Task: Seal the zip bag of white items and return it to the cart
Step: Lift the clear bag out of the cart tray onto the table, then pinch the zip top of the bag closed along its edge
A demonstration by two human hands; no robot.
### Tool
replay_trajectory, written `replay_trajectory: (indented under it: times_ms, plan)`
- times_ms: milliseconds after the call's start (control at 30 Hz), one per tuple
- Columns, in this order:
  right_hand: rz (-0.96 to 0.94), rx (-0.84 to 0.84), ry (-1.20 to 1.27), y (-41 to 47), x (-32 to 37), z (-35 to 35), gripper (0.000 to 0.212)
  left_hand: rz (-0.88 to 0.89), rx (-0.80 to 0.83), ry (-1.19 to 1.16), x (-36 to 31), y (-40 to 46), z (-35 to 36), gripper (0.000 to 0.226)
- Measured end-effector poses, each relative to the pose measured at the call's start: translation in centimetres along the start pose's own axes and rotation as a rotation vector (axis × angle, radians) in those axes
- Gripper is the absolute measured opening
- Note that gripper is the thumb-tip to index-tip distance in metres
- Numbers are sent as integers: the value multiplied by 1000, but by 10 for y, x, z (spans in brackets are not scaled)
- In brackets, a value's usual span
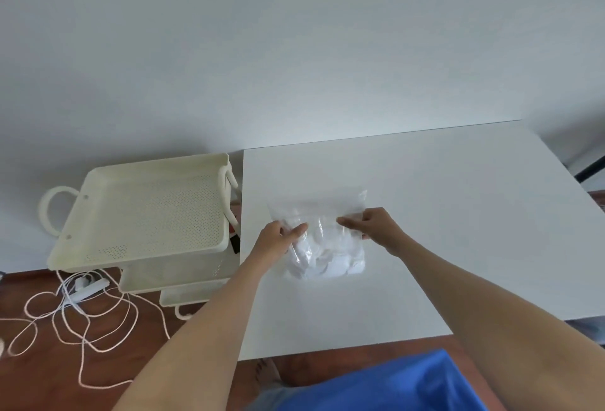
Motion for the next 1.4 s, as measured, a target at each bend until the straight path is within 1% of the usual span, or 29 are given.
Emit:
replay_trajectory:
  times_ms: [100,133,167,300,367,400,433,467,533,567,600,633,667,700,800,833,933,1033,1100,1200,1267,1333,1400]
  plan:
    - [-44,37,-7,-1,-2,-2,62,10,-13,-18,-1,-7,-1,60]
    - [-61,53,-1,-1,-1,-2,63,20,-21,-27,-2,-9,-1,60]
    - [-72,65,6,-3,0,-2,60,27,-35,-44,-3,-10,-2,63]
    - [-85,118,6,-11,10,-3,34,-20,-82,-105,-4,-15,-6,72]
    - [-97,131,8,-13,13,-7,27,-54,-62,-136,-4,-16,-8,84]
    - [-98,138,16,-13,14,-9,30,-59,-49,-171,-5,-17,-9,93]
    - [-97,146,22,-13,14,-12,38,-57,-44,-207,-6,-18,-10,99]
    - [-93,144,21,-13,14,-14,51,-53,-47,-233,-7,-18,-12,102]
    - [-81,124,25,-12,15,-21,78,-63,-59,-268,-10,-20,-17,94]
    - [-71,115,39,-12,16,-24,84,-77,-65,-300,-12,-20,-18,85]
    - [-58,115,58,-12,17,-26,78,-93,-79,-348,-15,-19,-20,78]
    - [-43,125,73,-13,20,-27,66,-105,-110,-400,-16,-18,-22,73]
    - [-32,143,95,-13,23,-27,59,-109,-150,-446,-18,-17,-24,71]
    - [-21,146,120,-13,25,-28,59,-109,-182,-477,-20,-16,-26,69]
    - [11,150,173,-13,28,-30,69,-102,-178,-490,-26,-15,-30,69]
    - [17,162,188,-14,29,-31,70,-107,-171,-482,-28,-16,-31,70]
    - [38,205,242,-15,32,-33,63,-123,-158,-450,-32,-15,-34,71]
    - [67,239,317,-12,31,-34,70,-117,-116,-432,-36,-15,-36,71]
    - [83,278,346,-10,31,-35,72,-110,-86,-428,-38,-15,-37,64]
    - [101,338,374,-10,31,-37,62,-107,-45,-450,-41,-14,-38,50]
    - [99,353,378,-10,32,-38,59,-130,-29,-484,-41,-13,-38,52]
    - [102,365,363,-8,32,-39,64,-143,-22,-490,-41,-11,-39,52]
    - [118,379,342,-8,32,-39,71,-157,-15,-474,-42,-11,-40,44]
Point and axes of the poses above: each hand's wrist, its own y-axis towards the middle knuckle, its own z-axis out of the palm, x = y × z, the point moved 3 cm from there along y, towards the middle knuckle, and after that the axes turned 3 degrees about z, right-handed, at the moved point
